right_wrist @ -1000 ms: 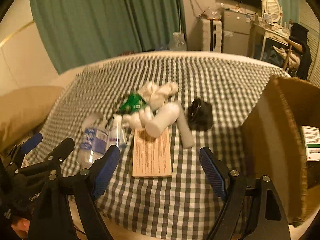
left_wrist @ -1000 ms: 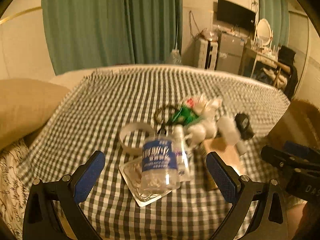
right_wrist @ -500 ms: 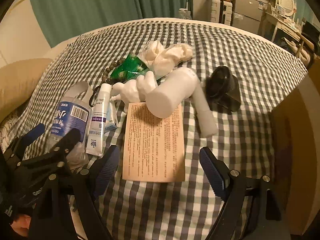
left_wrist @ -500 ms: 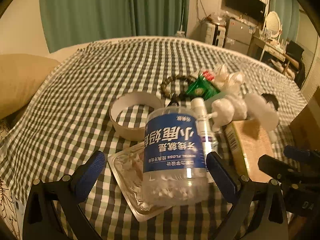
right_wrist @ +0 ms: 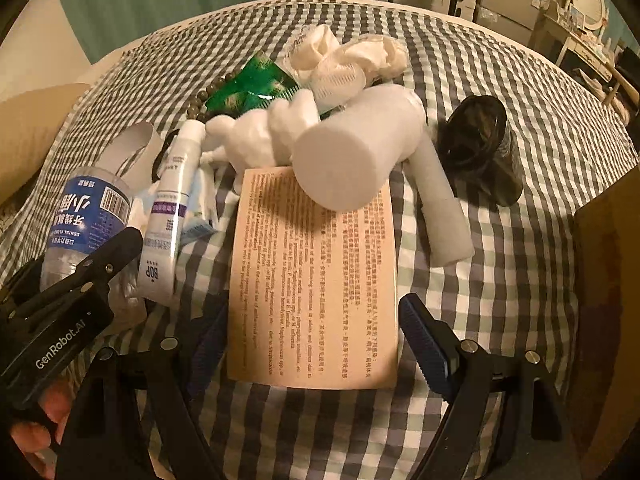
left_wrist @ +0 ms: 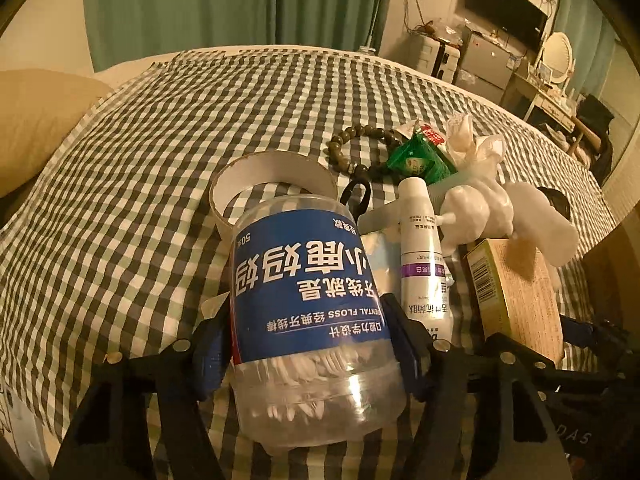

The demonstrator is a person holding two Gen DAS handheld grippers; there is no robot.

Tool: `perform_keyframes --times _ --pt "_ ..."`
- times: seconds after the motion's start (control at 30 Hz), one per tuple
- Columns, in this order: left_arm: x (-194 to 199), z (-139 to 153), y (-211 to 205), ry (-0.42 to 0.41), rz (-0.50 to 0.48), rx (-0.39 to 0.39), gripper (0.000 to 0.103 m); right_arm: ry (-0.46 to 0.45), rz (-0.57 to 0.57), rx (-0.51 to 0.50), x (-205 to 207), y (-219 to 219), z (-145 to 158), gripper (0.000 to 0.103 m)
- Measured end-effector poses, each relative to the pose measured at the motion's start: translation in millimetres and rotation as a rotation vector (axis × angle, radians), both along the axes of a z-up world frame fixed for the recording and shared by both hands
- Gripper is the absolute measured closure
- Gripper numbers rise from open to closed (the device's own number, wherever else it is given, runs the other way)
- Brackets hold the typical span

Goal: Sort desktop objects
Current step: 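Grasp the blue-labelled floss jar with left gripper while right grasps the paper leaflet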

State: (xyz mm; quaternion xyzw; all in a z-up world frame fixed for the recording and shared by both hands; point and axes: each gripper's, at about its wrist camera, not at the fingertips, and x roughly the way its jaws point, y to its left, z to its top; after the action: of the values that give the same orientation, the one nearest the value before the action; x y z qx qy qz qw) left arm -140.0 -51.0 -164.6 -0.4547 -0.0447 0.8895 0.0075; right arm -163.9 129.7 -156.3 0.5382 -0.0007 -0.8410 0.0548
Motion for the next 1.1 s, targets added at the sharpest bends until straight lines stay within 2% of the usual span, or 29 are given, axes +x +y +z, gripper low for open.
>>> perform_keyframes --times 0.07,0.3,0.43,0.53,0.63,0.8,1.1 --pt "1.8 -0.4 -0.9 -0.002 0.004 0.009 0.033 -0.007 0.003 -0.015 2.2 0.4 1.7 0.029" --pt "13.6 4.1 -0.4 0.01 0.012 -0.014 0.034 -0.004 0.003 -0.02 13.0 -1.0 5.3 0.029" --pt "23.7 12.3 -7.2 0.051 0.031 0.03 0.034 0.008 0.002 -0.018 23.5 -0.5 11.2 0.029" --pt "28.3 17.1 -4.0 0.068 0.031 -0.003 0.034 0.015 -0.006 -0.03 30.3 3.1 16.1 0.029" --pt "33.3 22.1 -5.1 0.081 0.029 0.022 0.034 0.043 -0.003 -0.032 39.1 1.8 24.7 0.029" --pt "51.2 42.5 -9.7 0.161 0.037 0.079 0.034 0.084 0.014 -0.036 51.6 -1.4 38.5 0.029" --pt "77.7 72.2 3.5 0.232 0.02 0.026 0.034 0.201 0.024 -0.042 70.7 -3.0 75.6 0.029"
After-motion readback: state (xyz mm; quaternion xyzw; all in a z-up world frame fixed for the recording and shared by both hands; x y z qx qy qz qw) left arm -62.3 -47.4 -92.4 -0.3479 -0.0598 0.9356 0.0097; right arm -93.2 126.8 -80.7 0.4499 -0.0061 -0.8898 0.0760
